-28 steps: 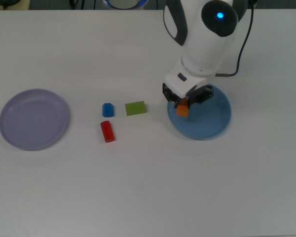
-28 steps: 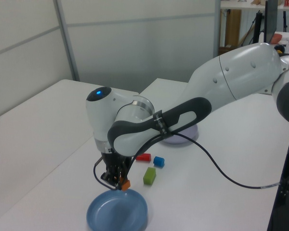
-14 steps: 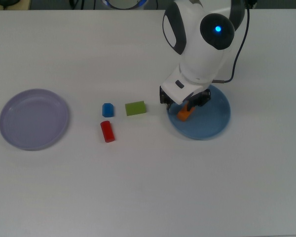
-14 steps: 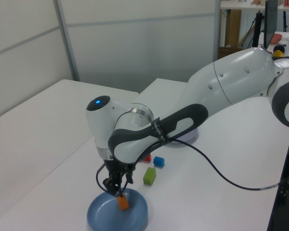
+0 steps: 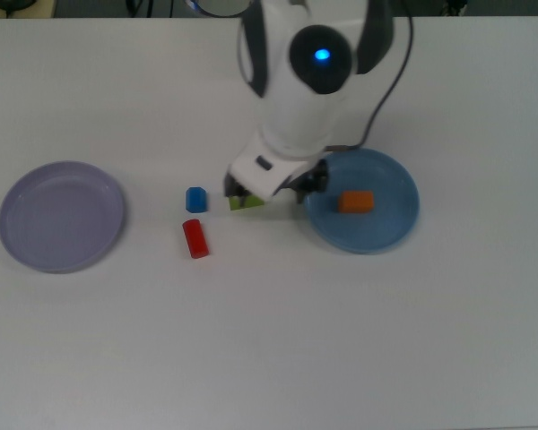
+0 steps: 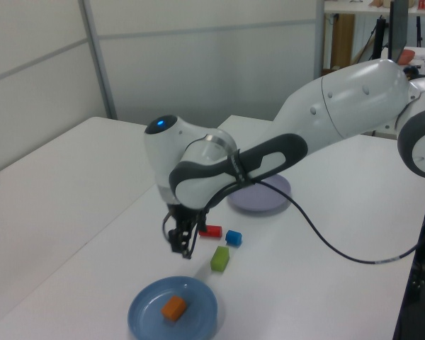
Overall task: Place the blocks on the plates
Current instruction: 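Move the gripper to the green block and grasp it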
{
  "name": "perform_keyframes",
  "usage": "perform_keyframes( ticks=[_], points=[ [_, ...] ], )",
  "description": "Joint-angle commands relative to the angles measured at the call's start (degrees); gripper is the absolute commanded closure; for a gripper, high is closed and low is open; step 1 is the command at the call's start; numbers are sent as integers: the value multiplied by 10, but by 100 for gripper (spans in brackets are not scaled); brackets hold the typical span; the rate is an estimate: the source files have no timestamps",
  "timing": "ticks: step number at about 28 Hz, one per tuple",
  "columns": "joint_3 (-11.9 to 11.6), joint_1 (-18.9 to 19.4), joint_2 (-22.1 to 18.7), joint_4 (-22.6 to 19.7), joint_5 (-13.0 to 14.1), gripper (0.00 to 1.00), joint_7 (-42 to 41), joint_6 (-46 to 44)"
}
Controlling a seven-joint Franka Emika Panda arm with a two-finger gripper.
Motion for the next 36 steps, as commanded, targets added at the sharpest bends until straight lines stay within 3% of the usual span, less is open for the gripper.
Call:
perform_keyframes(
  ticks=[1,8,36],
  points=[
    [-1,-20,-5,-20,-11,0,-117,-19],
    [-1,-24,1,-44,-39,0,-138,-14],
    [0,-29,-11,-78,-34,0,-135,-20]
  ],
)
